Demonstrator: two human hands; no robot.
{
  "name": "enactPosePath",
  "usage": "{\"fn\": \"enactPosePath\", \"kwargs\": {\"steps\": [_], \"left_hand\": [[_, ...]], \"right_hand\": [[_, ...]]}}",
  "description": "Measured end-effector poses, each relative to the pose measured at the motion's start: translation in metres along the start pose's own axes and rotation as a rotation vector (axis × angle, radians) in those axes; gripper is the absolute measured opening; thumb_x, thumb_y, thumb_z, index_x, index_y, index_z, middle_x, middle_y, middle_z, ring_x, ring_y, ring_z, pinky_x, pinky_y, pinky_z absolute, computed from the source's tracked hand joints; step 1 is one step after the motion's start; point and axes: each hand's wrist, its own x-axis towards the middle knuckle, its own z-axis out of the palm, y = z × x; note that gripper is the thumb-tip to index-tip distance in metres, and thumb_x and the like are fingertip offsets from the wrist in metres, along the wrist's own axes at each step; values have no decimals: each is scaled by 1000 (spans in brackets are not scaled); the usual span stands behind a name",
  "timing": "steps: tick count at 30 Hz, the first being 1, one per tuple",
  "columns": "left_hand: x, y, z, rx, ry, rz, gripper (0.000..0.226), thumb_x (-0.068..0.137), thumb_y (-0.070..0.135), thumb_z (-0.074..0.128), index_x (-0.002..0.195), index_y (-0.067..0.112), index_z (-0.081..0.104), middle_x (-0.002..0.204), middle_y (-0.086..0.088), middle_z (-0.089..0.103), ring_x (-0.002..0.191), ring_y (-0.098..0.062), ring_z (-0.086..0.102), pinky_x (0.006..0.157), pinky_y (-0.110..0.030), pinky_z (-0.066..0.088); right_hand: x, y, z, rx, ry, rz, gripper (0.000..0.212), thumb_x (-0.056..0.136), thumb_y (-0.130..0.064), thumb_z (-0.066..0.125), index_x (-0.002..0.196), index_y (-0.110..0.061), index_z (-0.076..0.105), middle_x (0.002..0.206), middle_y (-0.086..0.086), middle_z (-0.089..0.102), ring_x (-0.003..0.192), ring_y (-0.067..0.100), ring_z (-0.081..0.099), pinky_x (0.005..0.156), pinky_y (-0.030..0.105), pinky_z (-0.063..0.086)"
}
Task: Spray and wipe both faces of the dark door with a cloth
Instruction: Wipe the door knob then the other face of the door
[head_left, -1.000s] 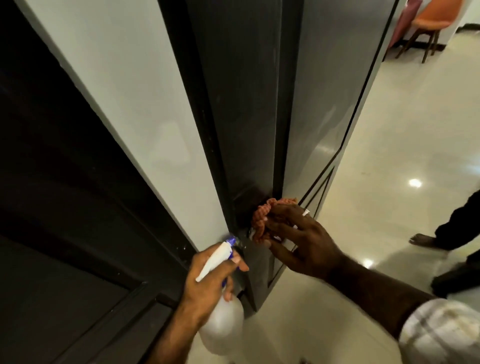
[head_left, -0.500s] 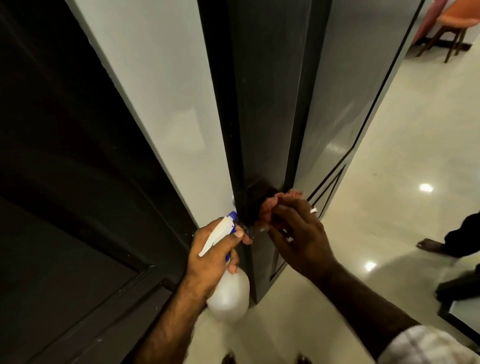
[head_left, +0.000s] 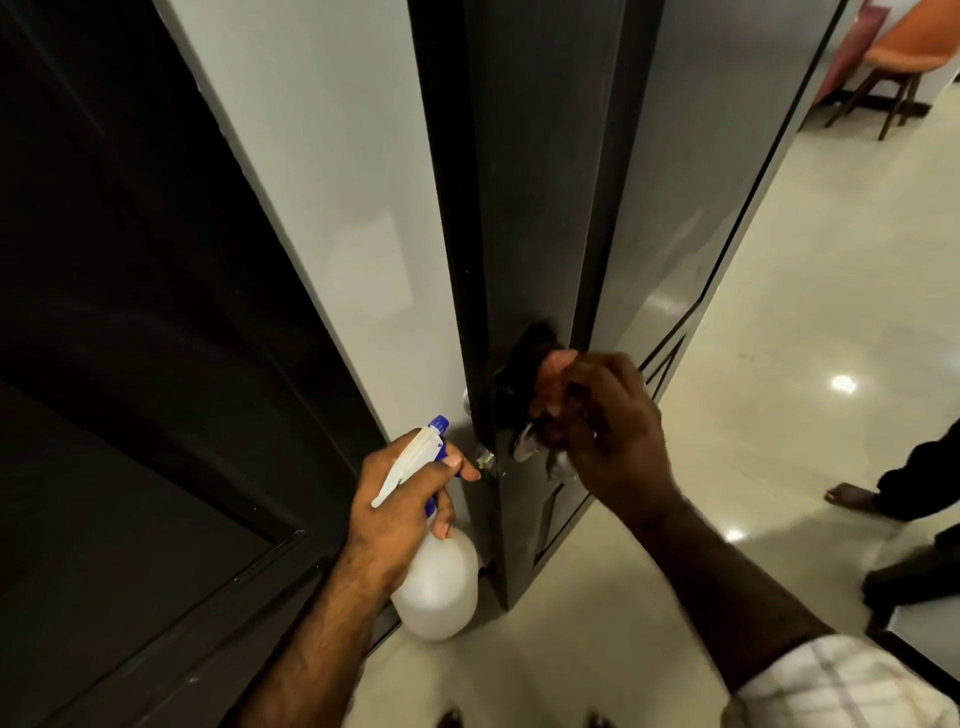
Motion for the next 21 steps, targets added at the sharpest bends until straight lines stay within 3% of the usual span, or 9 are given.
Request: {"fn": "enactPosePath", "kwargs": {"steps": [2,4,6,10,11,13,16,18,21], "left_hand": [[-1,0,1,-1,4,1,14,103,1,58,97,-5,70,92,-15,78,43,-26,53,55,-37,54],[0,2,2,-7,4,6,15,103,-1,56,97,-6,69,92,-17,78,43,-28,53,56,-38,54],[0,3,2,-16,8,13,15,103,-2,56,96,-5,68,92,-19,77,43,-29,52,56,-39,53],[2,1,-2,-8,41,12,14,104,2,58,98,-3,69,93,-18,78,43,-27,53,55,-36,54],[1,1,-3,-6,46,10,14,104,3,58,99,-3,69,92,-17,78,43,-26,53,54,-35,55],[-1,0,-5,2,49,4,14,104,2,57,99,-4,68,92,-15,78,43,-26,54,51,-33,55],[-4,0,-7,-4,50,-3,14,104,2,57,99,-4,69,92,-15,78,44,-26,54,50,-33,54],[-4,0,-8,-6,45,-3,15,104,1,57,100,-5,69,92,-16,78,44,-26,54,50,-33,54],[-2,-3,-7,0,57,-14,15,105,3,57,100,-5,69,92,-15,79,43,-24,55,50,-33,55]], "right_hand": [[19,-20,-1,58,168,48,30,100,-24,69,128,-12,63,134,12,55,123,25,57,93,34,60],[26,-40,5,57,223,-3,32,101,-22,73,130,-14,62,137,13,54,127,27,55,97,27,56],[12,-42,12,26,113,-138,34,102,-23,72,135,-18,63,141,13,50,129,31,55,100,33,55],[-27,4,7,-246,-280,-450,28,104,-27,68,132,-23,70,141,15,55,132,35,54,88,44,61],[-24,11,3,-245,-273,-409,28,104,-27,66,131,-22,71,142,14,54,132,33,53,88,44,61],[-5,11,0,-122,-80,-171,29,101,-25,62,128,-16,71,139,12,54,129,29,56,91,46,62],[28,-1,1,91,157,93,32,92,-4,71,123,-10,66,134,11,56,126,30,58,90,51,63],[21,-3,4,59,125,77,36,93,-5,77,128,-10,67,138,11,55,129,30,56,93,48,63],[-23,11,9,-126,-85,-151,34,99,-25,77,131,-14,73,145,13,55,137,31,52,98,50,59]]}}
